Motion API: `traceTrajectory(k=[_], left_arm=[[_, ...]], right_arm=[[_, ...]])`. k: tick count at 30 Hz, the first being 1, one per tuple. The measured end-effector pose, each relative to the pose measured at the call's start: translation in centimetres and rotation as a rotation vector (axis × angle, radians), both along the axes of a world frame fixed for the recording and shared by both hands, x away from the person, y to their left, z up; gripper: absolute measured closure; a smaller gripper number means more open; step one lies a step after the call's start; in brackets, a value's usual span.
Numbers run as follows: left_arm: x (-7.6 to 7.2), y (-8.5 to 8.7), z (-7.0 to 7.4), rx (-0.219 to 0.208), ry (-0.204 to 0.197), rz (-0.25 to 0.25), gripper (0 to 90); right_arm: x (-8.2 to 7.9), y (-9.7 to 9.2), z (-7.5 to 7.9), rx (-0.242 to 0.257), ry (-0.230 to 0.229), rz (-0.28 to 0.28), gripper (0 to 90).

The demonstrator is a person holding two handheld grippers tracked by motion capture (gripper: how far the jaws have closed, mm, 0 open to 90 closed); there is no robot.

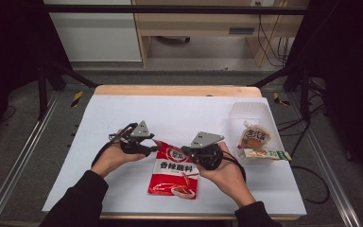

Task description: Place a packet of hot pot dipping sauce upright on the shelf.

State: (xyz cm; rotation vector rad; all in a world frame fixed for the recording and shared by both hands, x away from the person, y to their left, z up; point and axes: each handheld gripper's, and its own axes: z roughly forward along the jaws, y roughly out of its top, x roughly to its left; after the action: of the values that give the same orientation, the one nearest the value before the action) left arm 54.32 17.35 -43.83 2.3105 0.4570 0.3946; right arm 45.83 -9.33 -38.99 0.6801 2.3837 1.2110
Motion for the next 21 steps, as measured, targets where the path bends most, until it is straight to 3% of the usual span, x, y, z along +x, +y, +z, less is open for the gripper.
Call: traceTrajectory(k=[5, 8, 12, 18, 21], left_arm=[[0.2, -0.4, -0.4, 0.020, 0.009, -0.025, 50.0], [0.3, -0.5, -0.6, 0.037, 0.012, -0.029, 64.7], [0.4, -0.6, -0.8, 0.050, 0.016, -0.018, 77.0], [0.2, -1.2, -0.8, 0.060, 0.015, 0.000, 89.2], [-0.1, -1.5, -0.6, 0.077, -0.006, 0.001, 90.0]], right_arm=[[0.1, 0.2, 0.0, -0.008, 0.004, 0.006, 90.0], [0.4, -0.1, -0.7, -0.014, 0.021, -0.006, 90.0], [0.4, -0.5, -1.1, -0.011, 0.033, -0.015, 90.0], [0.4, -1.0, -1.5, -0.011, 0.044, -0.026, 90.0], [0.4, -1.2, -1.6, -0.013, 0.050, -0.033, 90.0]])
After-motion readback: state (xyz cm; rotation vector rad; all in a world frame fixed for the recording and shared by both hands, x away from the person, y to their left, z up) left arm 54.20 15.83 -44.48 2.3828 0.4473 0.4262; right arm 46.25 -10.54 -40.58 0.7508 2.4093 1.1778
